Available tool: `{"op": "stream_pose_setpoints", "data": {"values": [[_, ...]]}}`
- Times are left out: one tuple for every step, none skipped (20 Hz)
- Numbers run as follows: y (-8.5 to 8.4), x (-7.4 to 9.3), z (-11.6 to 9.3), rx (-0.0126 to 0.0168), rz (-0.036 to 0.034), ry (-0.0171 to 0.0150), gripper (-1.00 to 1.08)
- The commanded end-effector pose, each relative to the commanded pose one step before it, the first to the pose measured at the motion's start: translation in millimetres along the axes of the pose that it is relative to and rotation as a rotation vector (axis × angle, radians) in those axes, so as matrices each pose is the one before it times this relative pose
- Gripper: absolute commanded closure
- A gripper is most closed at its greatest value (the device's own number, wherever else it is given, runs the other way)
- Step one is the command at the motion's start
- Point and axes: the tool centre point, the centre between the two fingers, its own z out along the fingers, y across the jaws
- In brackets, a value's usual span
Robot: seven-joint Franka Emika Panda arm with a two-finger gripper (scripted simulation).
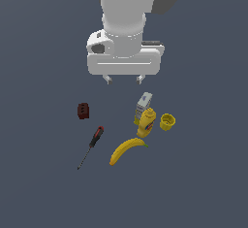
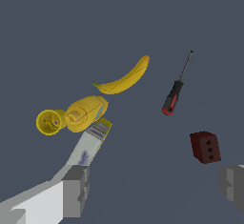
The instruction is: Pick up a designated object from a clutter of objects.
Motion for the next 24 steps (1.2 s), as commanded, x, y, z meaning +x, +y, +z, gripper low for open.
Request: {"op": "stream_pose_setpoints", "data": {"values": [[0.01, 0.00, 0.00, 0.00000, 0.00000, 0.00000, -0.92], [0.04, -0.06, 0.11, -0.00011, -0.00064, -0.00023, -0.92], [0.24, -0.18, 0.29, -0.00024, -0.00169, -0.00065, -0.92], [0.29, -0.27, 0.52, -0.00043, -0.00300, -0.00115, -0.92], [0.48, -0.40, 0.69, -0.00057, -0.00404, -0.00155, -0.92], [0.55, -0.51, 0.89, -0.00074, -0.00527, -0.00202, -0.92], [0.68, -0.65, 1.04, -0.00087, -0.00633, -0.00242, -0.92], [0.61, -0.63, 0.96, -0.00081, -0.00601, -0.00229, -0.92], [0.48, -0.54, 0.73, -0.00064, -0.00480, -0.00181, -0.92], [0.31, -0.42, 0.52, -0.00049, -0.00369, -0.00138, -0.92], [0.22, -0.32, 0.29, -0.00033, -0.00241, -0.00088, -0.92], [0.05, -0.18, 0.12, -0.00018, -0.00129, -0.00045, -0.92], [-0.03, -0.02, -0.04, 0.00000, 0.00000, 0.00000, -0.92], [-0.11, 0.18, -0.14, 0.00017, 0.00128, 0.00048, -0.92], [0.16, 0.39, 0.17, 0.00029, 0.00161, 0.00042, -0.92], [0.39, 0.65, 0.67, 0.00035, 0.00133, 0.00012, -0.92], [0.66, 0.96, 1.06, 0.00051, 0.00188, 0.00011, -0.92], [0.80, 1.31, 1.43, 0.00065, 0.00249, 0.00017, -0.92], [1.10, 1.65, 1.78, 0.00087, 0.00347, 0.00029, -0.92], [1.31, 1.98, 2.14, 0.00104, 0.00428, 0.00039, -0.92], [1.50, 2.31, 2.50, 0.00118, 0.00501, 0.00047, -0.92], [1.74, 2.62, 2.88, 0.00132, 0.00581, 0.00055, -0.92], [1.95, 2.91, 3.25, 0.00143, 0.00648, 0.00061, -0.92], [2.17, 3.21, 3.67, 0.00152, 0.00715, 0.00066, -0.92]]}}
